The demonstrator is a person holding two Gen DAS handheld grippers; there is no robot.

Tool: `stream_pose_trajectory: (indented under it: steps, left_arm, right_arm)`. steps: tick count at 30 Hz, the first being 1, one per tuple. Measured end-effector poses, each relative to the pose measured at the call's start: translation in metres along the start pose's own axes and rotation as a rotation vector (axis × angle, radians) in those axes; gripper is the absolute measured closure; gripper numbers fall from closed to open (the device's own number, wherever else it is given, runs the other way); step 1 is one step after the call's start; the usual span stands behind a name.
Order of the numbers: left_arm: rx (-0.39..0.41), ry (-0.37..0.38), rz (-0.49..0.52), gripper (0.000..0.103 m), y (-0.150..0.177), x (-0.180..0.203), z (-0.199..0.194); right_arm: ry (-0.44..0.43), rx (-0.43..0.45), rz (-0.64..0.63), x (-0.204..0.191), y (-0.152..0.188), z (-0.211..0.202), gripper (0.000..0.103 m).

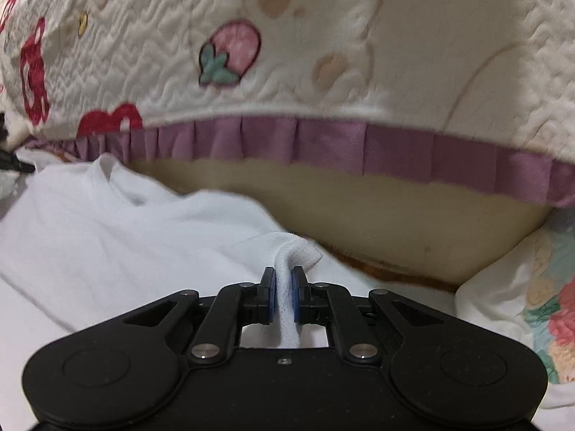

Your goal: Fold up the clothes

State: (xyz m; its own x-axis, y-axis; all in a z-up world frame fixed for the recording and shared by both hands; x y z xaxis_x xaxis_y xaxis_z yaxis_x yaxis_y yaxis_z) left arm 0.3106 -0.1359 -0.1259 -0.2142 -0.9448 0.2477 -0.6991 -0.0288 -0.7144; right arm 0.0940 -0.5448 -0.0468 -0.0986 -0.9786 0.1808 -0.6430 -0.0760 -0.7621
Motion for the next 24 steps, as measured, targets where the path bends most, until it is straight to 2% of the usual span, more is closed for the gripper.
stream_pose_trajectory:
  steps: [3,5,8,10,12,13,14,16,18,19,22,24]
  left_arm:
    - [0.057,-0.064,0.079,0.103,-0.006,-0.001,-0.007]
    - [0.084,-0.055,0.116,0.103,-0.010,0.000,-0.013]
    - [0.053,0.038,0.141,0.100,-0.008,0.012,-0.028]
    - [0.032,0.102,0.207,0.100,0.007,0.026,-0.046]
    - [-0.019,0.151,0.291,0.097,0.029,0.038,-0.063]
    - [-0.062,0.180,0.326,0.096,0.044,0.042,-0.072]
    - [-0.102,0.207,0.341,0.095,0.058,0.041,-0.078]
    - [-0.160,0.239,0.345,0.095,0.082,0.036,-0.086]
    - [-0.174,0.232,0.317,0.095,0.092,0.028,-0.086]
    - [-0.170,0.234,0.299,0.095,0.092,0.026,-0.084]
    - [-0.183,0.224,0.242,0.095,0.081,0.024,-0.076]
    - [-0.194,0.221,0.225,0.095,0.080,0.024,-0.074]
  right_arm:
    - [0.008,-0.016,-0.006,0.001,0.006,0.006,0.094]
    - [0.024,-0.020,-0.003,0.002,0.008,0.009,0.094]
    - [0.047,-0.026,0.002,0.005,0.011,0.013,0.091]
    - [0.063,-0.031,0.005,0.007,0.013,0.016,0.088]
    - [0.134,-0.030,0.000,0.011,0.015,0.011,0.072]
    - [0.176,-0.029,-0.003,0.014,0.017,0.008,0.070]
    - [0.175,-0.029,0.005,0.014,0.019,0.002,0.068]
    - [0.120,-0.030,0.036,0.014,0.024,-0.012,0.067]
    - [0.064,-0.032,0.067,0.013,0.030,-0.027,0.067]
    - [0.036,-0.033,0.083,0.013,0.032,-0.034,0.067]
    - [-0.023,-0.053,0.020,-0.003,0.037,-0.042,0.066]
    - [-0.040,-0.066,0.033,-0.009,0.039,-0.037,0.061]
Point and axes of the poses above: each gripper's, at about its wrist camera, not at the fingertips, and z roughly the way its jaws point, x to its right, y to its underside, the point moved 4 cm from there along z, roughly the way its jaws point, and after that the axes turned 3 degrees about -z, right-handed, at the moved point
